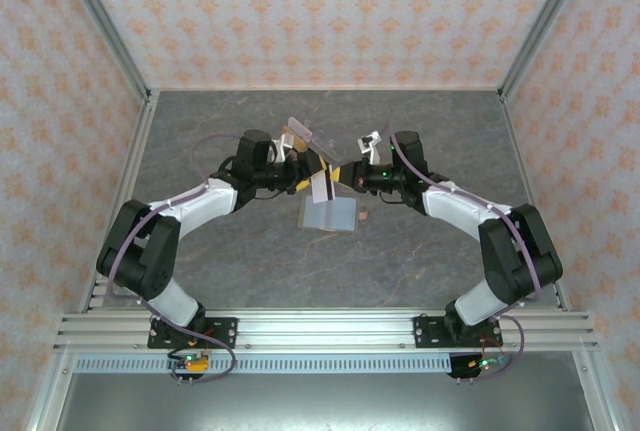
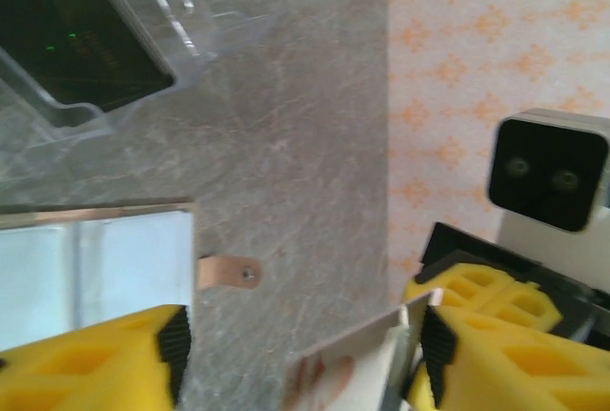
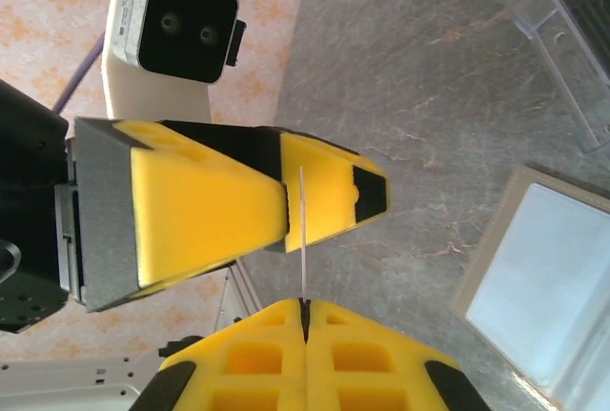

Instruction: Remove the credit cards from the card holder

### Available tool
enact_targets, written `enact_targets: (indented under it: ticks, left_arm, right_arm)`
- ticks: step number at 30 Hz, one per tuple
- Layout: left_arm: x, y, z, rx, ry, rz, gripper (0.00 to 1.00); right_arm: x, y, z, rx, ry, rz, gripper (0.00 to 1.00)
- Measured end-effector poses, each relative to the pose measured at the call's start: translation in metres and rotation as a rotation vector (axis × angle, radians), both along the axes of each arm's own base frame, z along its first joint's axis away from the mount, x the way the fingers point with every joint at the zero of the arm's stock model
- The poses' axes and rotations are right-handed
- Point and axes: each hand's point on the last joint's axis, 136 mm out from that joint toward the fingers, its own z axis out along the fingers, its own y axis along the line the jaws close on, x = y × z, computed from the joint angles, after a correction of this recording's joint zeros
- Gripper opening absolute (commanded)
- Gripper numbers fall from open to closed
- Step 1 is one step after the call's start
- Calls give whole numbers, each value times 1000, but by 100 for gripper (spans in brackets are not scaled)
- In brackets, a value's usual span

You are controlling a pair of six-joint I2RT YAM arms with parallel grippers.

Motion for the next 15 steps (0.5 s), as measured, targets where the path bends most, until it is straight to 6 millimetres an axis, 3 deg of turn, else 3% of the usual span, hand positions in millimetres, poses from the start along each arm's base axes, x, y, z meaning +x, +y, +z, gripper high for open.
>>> enact_targets:
  ticks: [5,13,15]
  left_arm:
    - [-2,-3,26,-48,-67,-18,35]
    - [2,1,33,-68,-83,-4,2]
    - [3,1,39,-76,-102,-4,0]
  right_arm:
    - [7,-4,8,33,-2,-18,0]
    - [12,-7,14,54,14,-43,0]
    - [14,-7,14,65,34,-52,10]
